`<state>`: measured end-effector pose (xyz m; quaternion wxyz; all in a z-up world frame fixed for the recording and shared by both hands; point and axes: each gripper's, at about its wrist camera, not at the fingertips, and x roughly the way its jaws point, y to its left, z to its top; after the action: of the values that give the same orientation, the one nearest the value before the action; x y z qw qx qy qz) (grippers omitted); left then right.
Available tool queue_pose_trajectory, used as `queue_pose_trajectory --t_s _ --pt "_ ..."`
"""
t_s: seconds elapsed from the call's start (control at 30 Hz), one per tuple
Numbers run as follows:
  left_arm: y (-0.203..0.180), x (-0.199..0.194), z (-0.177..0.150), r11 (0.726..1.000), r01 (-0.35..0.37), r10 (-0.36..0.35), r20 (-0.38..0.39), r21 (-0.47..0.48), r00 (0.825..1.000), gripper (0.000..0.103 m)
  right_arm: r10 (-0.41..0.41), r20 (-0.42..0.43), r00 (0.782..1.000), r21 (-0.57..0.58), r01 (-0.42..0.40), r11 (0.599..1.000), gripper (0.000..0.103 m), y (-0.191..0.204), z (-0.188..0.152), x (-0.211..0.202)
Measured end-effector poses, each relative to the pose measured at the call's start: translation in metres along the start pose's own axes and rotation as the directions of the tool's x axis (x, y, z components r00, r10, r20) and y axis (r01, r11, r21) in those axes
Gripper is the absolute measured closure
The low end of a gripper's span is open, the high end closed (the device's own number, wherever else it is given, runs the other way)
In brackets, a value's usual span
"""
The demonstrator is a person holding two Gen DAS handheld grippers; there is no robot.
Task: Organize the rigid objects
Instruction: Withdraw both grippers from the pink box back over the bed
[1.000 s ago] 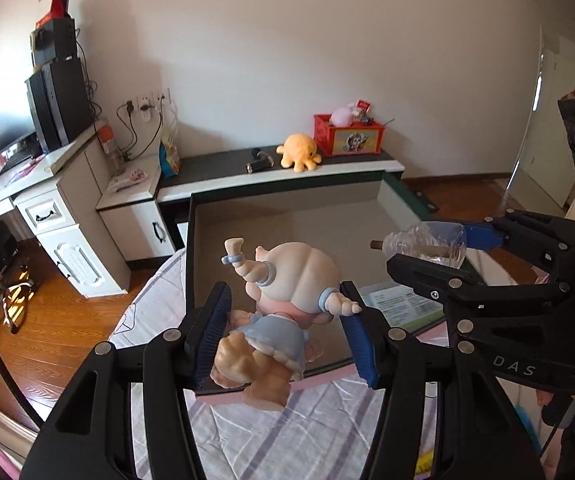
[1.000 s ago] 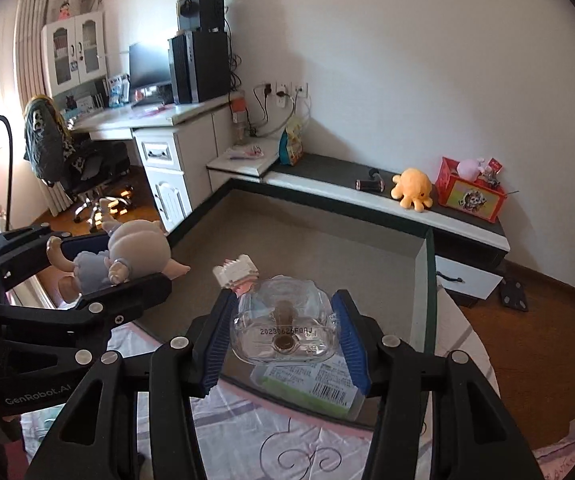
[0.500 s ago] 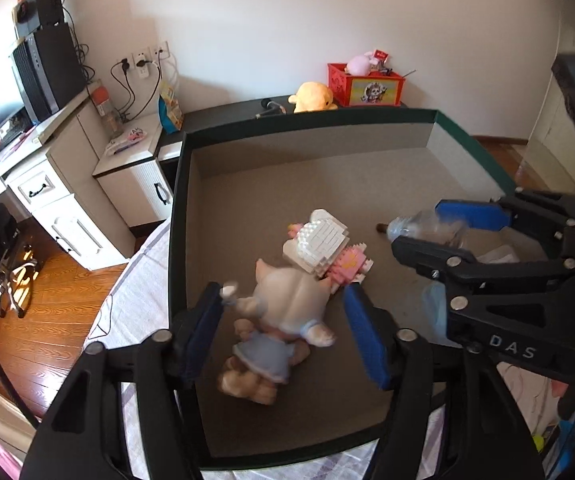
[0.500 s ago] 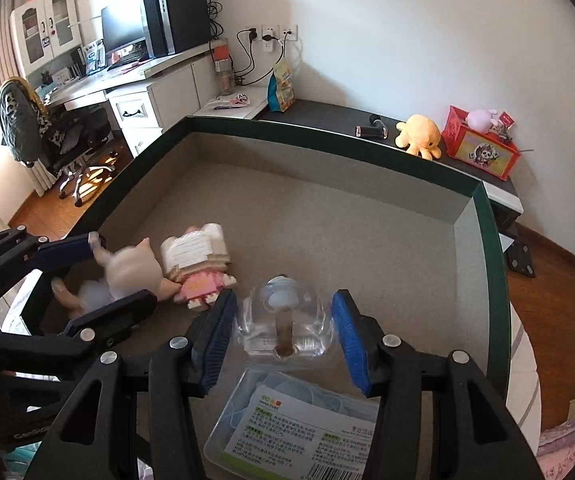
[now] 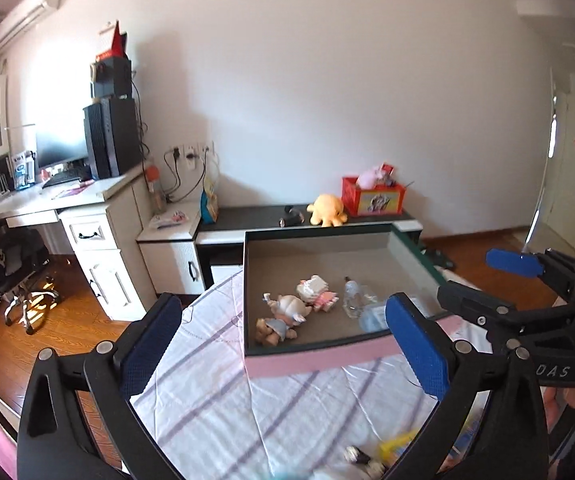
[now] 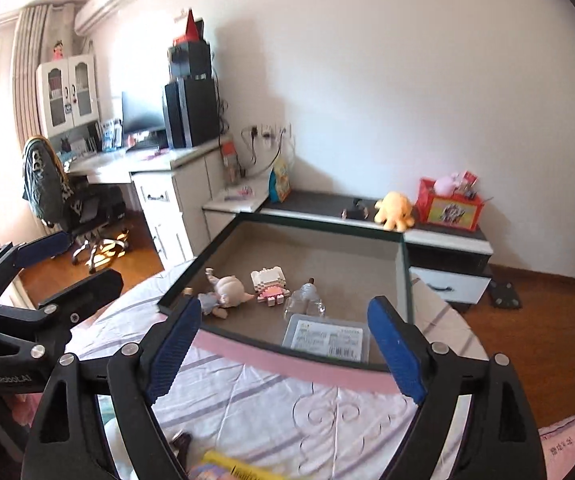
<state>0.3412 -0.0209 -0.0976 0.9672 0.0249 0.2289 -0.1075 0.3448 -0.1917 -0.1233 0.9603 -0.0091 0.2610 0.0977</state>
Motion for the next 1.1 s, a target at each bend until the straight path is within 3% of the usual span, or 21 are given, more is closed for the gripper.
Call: queue_pose_trajectory --t_s 0.27,0.33,0.53,1.1 --pt "-0.009 -0.114 -0.034 0.999 -0.02 0.023 0.099 -0.036 0.995 0.0 -0.067 0.146 0.987 0.037 0.062 0.997 0.01 0.037 -0.043 -0.111" --pt "-0.009 -0.138 -0.042 0.999 -0.027 0.032 0.124 -0.044 0.992 0.0 -0.095 0.166 0.982 0.053 0.087 0.995 0.0 0.041 -0.053 -0.132" --pt "-0.01 -0.192 -0.057 0.992 -0.101 0.113 0.171 -0.074 0.979 0.0 -0.098 0.209 0.973 0.073 0.084 0.994 0.0 0.051 -0.078 -0.182" --pt "-0.037 -0.249 -0.067 0.988 -0.152 0.149 0.217 -0.002 0.965 0.0 -0.124 0.267 0.956 0.06 0.112 0.992 0.0 0.07 -0.094 -0.24"
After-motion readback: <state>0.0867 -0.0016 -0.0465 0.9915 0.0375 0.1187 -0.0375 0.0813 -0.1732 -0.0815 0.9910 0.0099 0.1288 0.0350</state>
